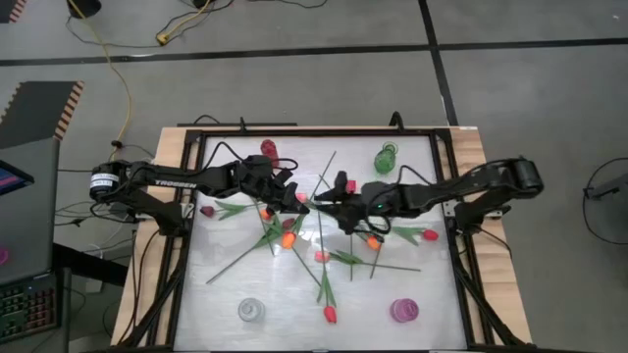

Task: Sort flowers into vase by color
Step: Put the orange flower into the green vase

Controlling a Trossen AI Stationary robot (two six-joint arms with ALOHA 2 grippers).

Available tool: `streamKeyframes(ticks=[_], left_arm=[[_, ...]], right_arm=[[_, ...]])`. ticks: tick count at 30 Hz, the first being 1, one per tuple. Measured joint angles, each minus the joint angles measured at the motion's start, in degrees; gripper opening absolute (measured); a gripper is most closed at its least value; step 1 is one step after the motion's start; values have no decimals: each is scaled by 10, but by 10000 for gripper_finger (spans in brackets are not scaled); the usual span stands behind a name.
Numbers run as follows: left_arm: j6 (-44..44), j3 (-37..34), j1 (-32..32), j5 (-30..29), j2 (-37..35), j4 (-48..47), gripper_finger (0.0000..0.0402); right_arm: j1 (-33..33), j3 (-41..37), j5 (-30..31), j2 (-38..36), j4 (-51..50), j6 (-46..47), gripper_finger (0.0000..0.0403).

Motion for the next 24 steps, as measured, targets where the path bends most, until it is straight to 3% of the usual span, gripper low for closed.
streamKeyframes(ticks=[5,11,20,24], left_arm=[[0,0,0,-1,0,0,5],[1,0,0,-1,0,0,5],[10,0,0,-1,0,-1,5],[10,0,0,-1,0,0,5]], right_arm=[[3,36,44,44,1,-21,164],[12,45,47,72,1,-86,162],[17,45,56,79,1,-88,159],[17,45,56,78,6,-88,141]])
